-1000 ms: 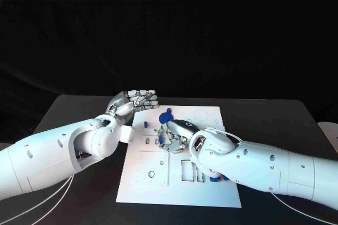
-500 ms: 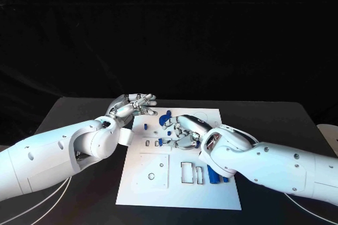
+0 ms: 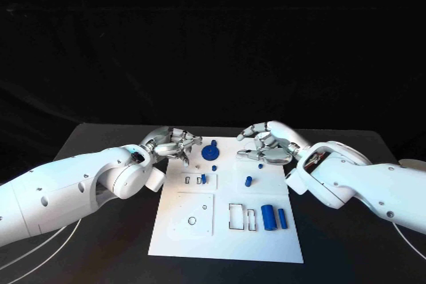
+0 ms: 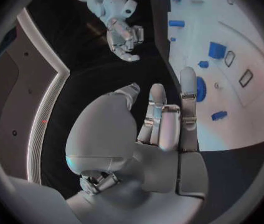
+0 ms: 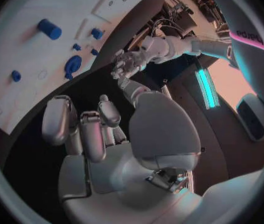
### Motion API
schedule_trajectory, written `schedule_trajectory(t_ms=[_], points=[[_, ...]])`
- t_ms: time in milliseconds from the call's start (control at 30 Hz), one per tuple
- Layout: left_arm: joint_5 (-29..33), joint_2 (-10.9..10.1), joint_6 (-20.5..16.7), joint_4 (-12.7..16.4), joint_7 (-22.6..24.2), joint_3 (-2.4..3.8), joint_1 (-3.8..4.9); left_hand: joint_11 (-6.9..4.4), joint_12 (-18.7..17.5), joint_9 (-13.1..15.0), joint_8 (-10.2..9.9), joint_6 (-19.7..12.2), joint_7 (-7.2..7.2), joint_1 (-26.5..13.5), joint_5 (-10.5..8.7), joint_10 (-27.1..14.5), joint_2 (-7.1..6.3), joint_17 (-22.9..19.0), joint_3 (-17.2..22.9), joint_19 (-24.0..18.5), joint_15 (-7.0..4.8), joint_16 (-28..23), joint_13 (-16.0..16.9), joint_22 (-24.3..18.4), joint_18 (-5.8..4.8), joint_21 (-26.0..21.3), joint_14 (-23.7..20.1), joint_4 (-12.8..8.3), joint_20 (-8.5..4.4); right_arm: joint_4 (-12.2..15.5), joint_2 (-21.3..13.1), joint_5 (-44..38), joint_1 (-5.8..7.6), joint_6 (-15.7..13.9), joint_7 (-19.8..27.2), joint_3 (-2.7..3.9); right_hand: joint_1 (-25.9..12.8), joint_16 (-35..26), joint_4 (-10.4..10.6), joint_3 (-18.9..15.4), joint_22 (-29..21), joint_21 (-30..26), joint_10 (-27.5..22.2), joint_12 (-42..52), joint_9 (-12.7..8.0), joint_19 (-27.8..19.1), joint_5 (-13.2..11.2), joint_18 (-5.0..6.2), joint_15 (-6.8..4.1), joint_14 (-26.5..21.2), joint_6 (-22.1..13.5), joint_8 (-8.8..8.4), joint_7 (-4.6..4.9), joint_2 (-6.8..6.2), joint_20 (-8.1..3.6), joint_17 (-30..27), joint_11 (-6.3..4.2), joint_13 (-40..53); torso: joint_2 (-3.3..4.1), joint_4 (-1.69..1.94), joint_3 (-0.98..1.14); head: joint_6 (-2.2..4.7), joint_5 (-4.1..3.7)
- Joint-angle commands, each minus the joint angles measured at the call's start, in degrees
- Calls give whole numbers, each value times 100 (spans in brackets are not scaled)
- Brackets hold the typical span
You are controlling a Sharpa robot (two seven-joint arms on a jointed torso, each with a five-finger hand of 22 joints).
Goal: Assemble the parts on the task board
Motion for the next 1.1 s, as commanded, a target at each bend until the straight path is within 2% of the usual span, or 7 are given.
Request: schedule_trajectory(t_ms=[33, 133, 500, 567, 633, 733, 1100], points=[[-1330, 42, 747, -10, -1334, 6, 126, -31, 801, 201, 333, -19, -81, -270, 22, 343, 26, 261, -93, -36, -45, 133, 783, 119, 30, 187, 193, 19, -57, 24, -166, 772, 52, 105, 321, 3, 14, -37, 20, -29, 3, 11, 32, 19, 10, 14, 28, 36, -3, 344, 60, 39, 43, 59, -38, 468, -18, 0, -70, 4, 22, -41, 66], [-1922, 100, 930, -33, -1968, -4, 253, -81, 920, 496, 780, -144, -143, -918, -1, 188, -28, -130, -474, -183, -84, -87, 797, 177, 32, 259, 51, 48, -86, -12, -313, 856, 87, 57, 288, 4, 9, -44, 28, -42, -5, -1, 32, 17, 13, 9, 50, 39, -8, 341, 76, 57, 37, 54, -42, 452, -23, -5, -109, 2, 31, -69, 105], [-3140, 401, 1400, -148, -2965, -191, 615, -247, 1491, 977, 1523, -184, -338, -1026, -91, 641, 179, 431, -849, -76, -237, 211, 1365, 464, 11, 584, 314, 44, -206, -198, -502, 936, 119, -39, 179, 3, -13, -59, 49, -86, -15, -18, 40, 16, 17, 2, 72, 42, -16, 333, 99, 90, 26, 24, -49, 420, -33, -5, -164, -41, 78, -156, 197], [-3239, 462, 1478, -178, -3029, -217, 650, -247, 1371, 987, 1513, -234, -335, -987, -80, 536, 203, 426, -846, -93, -243, 209, 1187, 408, 21, 566, 317, 40, -218, -216, -516, 938, 121, -45, 161, 3, -13, -59, 49, -86, -15, -18, 40, 16, 17, 2, 72, 42, -16, 333, 99, 90, 26, 24, -49, 420, -33, -5, -160, -35, 76, -165, 200], [-3313, 528, 1572, -220, -3086, -249, 687, -193, 464, 992, 1415, -418, -269, -897, -73, -183, 265, -61, -870, -78, -209, -76, 28, 281, 32, 489, 157, 39, -210, -232, -532, 928, 123, -50, 136, 3, -13, -67, 50, -90, -23, -28, 38, 14, 17, -3, 78, 44, -17, 328, 103, 94, 24, 22, -50, 402, -35, -9, -156, -34, 77, -163, 208], [-3317, 577, 1655, -266, -3117, -271, 712, -159, 123, 993, 1335, -530, -229, -781, -64, -371, 317, -474, -875, 188, -191, -381, -344, 361, 16, 521, 14, 39, -215, -246, -547, 920, 125, -54, 114, 3, -16, -74, 53, -95, -30, -38, 30, 8, 18, -9, 84, 47, -19, 324, 106, 100, 22, 20, -52, 385, -36, -20, -154, -27, 72, -165, 204], [-3167, 724, 2167, -369, -3219, -379, 769, -30, -132, 806, 1004, -770, -70, -441, -76, -582, 369, 858, -535, 1382, -105, 344, -649, 2433, -342, 1766, 421, 42, -187, -300, -578, 905, 127, -57, 40, 1, -18, -96, 60, -103, -63, -79, 32, 6, 19, -33, 98, 57, -22, 311, 112, 109, 19, 19, -54, 334, -40, -22, -147, -23, 67, -202, 214]])
